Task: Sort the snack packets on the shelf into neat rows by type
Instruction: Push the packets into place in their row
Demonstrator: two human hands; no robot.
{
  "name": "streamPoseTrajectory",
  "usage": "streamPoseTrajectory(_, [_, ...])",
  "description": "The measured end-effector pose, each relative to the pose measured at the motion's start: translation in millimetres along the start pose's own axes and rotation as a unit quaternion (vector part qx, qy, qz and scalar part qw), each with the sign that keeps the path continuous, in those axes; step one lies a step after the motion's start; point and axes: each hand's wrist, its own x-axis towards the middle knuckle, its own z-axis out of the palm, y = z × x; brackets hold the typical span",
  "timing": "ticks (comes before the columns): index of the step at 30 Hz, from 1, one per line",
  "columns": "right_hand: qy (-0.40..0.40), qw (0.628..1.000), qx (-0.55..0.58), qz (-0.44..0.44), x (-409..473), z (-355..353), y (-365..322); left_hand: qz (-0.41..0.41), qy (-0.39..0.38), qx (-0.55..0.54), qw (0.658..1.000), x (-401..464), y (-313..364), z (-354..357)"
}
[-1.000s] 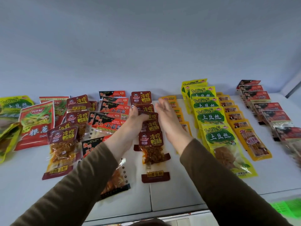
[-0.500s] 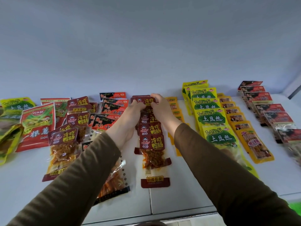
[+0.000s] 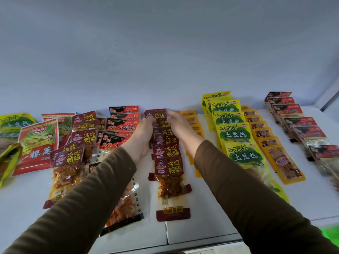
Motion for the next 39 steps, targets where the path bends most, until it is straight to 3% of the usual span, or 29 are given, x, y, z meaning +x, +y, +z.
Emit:
streamPoseTrajectory(5, [-0.019,0.995,0.093,0.027,-4.9,-0.6,-3.7,-0.007,-0.017,-0.033,0.999,2.0,5.1,2.4])
streamPoseTrajectory(15, [-0.013,0.995,0.069,0.074,-6.4,-10.3,-0.8,-0.012,-0.022,-0.018,1.0,5.5,-2.6,-2.6])
streamPoseTrajectory(22, [-0.021,0.986,0.124,0.111,1.3,1.4,-1.6,-0.032,-0.016,-0.062,0.997,12.5,2.5,3.8])
streamPoseTrajectory(39, [0.04,0.974,0.156,0.159,2.9,5.7,-0.2,-0.022,-0.035,-0.065,0.997,13.1,0.5,-1.2])
